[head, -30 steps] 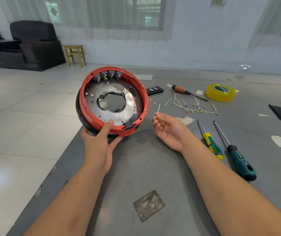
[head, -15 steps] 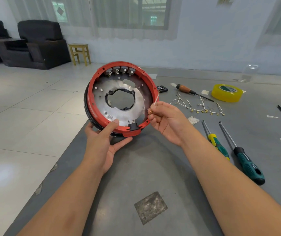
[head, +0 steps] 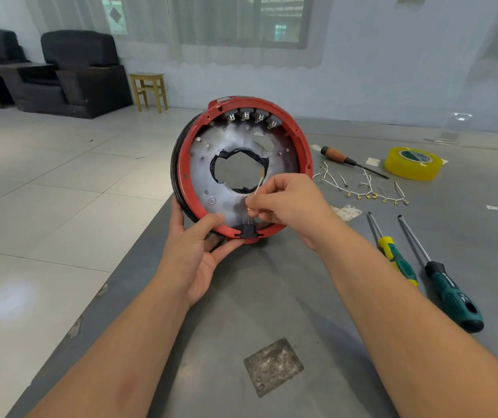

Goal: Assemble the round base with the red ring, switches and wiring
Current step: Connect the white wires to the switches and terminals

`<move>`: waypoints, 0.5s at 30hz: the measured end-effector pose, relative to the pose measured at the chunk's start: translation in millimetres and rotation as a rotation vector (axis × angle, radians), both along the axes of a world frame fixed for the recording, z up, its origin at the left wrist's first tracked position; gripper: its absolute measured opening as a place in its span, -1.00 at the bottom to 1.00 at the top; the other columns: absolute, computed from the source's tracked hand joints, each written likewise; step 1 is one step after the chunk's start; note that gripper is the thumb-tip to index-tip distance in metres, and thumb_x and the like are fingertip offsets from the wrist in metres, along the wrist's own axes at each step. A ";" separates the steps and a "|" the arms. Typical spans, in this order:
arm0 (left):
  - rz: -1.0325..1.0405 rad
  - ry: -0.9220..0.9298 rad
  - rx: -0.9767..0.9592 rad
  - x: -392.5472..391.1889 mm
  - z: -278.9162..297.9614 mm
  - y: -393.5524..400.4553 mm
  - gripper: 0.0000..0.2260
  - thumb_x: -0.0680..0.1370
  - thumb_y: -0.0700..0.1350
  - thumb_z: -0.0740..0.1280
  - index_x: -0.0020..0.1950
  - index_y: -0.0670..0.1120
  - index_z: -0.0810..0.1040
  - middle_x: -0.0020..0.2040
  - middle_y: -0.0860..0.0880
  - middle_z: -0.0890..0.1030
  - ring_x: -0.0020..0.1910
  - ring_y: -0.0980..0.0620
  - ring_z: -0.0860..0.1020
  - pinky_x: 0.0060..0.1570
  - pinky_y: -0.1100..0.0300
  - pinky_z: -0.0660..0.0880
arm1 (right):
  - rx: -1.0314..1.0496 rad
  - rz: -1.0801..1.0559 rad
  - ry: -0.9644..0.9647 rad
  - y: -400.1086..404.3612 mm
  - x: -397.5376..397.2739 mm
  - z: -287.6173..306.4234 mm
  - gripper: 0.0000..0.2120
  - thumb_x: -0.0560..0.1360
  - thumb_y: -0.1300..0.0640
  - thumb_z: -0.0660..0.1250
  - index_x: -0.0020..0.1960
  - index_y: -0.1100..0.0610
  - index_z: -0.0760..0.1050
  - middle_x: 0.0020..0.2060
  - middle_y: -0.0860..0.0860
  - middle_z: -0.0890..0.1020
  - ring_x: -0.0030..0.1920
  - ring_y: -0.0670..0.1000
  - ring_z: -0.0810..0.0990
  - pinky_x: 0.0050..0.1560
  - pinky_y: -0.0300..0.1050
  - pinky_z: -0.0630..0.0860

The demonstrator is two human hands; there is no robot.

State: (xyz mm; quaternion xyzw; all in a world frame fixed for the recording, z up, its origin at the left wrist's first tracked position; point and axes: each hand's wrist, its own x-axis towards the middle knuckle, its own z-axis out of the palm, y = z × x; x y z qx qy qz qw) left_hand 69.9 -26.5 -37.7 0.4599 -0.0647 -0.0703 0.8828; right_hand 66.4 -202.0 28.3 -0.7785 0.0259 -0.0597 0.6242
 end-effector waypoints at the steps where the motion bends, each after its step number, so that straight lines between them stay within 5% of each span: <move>1: -0.010 0.003 0.004 -0.7 0.5 0.2 -0.35 0.57 -0.37 0.38 0.47 0.29 0.45 0.27 -0.20 0.68 0.24 -0.36 0.65 0.09 -0.23 0.67 | -0.028 -0.002 -0.001 0.6 -0.3 -0.3 -0.87 0.44 0.29 0.53 -0.19 0.20 0.58 -0.32 0.13 0.72 -0.36 -0.04 0.62 -0.24 -0.20 0.62; 6: -0.054 0.023 0.001 -0.4 0.9 1.8 -0.30 0.55 -0.36 0.40 0.47 0.34 0.44 0.30 -0.12 0.68 0.26 -0.35 0.65 0.07 -0.24 0.66 | -0.050 0.004 0.023 1.3 -3.0 0.9 -0.86 0.46 0.35 0.51 -0.09 0.20 0.57 -0.32 0.15 0.70 -0.36 -0.04 0.68 -0.28 -0.21 0.63; 10: 0.019 0.149 -0.037 1.7 -1.0 0.3 -0.35 0.54 -0.35 0.44 0.46 0.18 0.33 0.18 -0.20 0.71 0.19 -0.34 0.68 -0.05 -0.28 0.68 | -0.114 0.010 0.019 1.2 -4.2 4.6 -0.85 0.47 0.32 0.52 -0.14 0.19 0.56 -0.32 0.13 0.72 -0.36 -0.04 0.68 -0.30 -0.23 0.62; 15: 0.132 0.107 0.130 4.0 1.4 4.7 -0.54 0.56 -0.15 0.49 0.35 0.06 0.36 -0.05 -0.13 0.77 0.01 -0.27 0.75 -0.16 -0.04 0.70 | -0.189 0.037 -0.005 1.5 -7.1 9.3 -0.86 0.47 0.25 0.54 -0.12 0.20 0.57 -0.30 0.13 0.74 -0.32 -0.02 0.70 -0.30 -0.23 0.61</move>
